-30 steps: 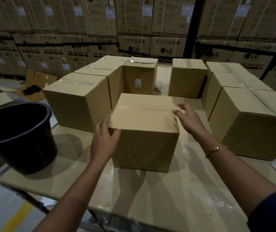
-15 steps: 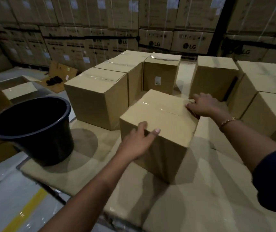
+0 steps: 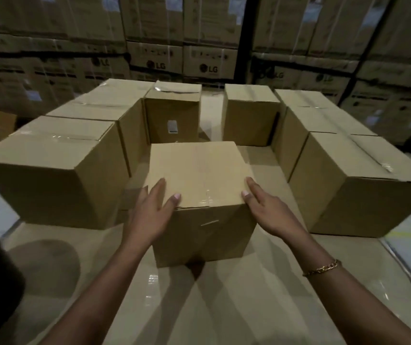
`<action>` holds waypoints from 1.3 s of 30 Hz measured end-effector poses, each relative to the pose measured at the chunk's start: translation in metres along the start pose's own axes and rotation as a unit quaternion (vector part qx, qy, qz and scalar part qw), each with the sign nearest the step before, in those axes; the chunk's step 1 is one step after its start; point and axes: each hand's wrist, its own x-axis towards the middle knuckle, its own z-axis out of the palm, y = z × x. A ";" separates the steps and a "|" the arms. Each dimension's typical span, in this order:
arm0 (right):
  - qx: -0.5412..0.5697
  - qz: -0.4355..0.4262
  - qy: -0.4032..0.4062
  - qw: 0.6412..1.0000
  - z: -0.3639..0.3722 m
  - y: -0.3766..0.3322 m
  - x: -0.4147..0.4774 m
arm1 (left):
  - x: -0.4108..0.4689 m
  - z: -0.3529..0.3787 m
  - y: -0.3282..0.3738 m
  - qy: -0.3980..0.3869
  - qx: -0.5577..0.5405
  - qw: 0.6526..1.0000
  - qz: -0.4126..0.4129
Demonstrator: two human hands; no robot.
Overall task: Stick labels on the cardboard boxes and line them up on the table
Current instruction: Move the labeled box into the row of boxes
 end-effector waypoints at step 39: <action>-0.460 -0.046 0.063 0.885 -0.174 0.169 0.382 | 0.366 0.212 0.216 -0.143 0.118 0.972 0.144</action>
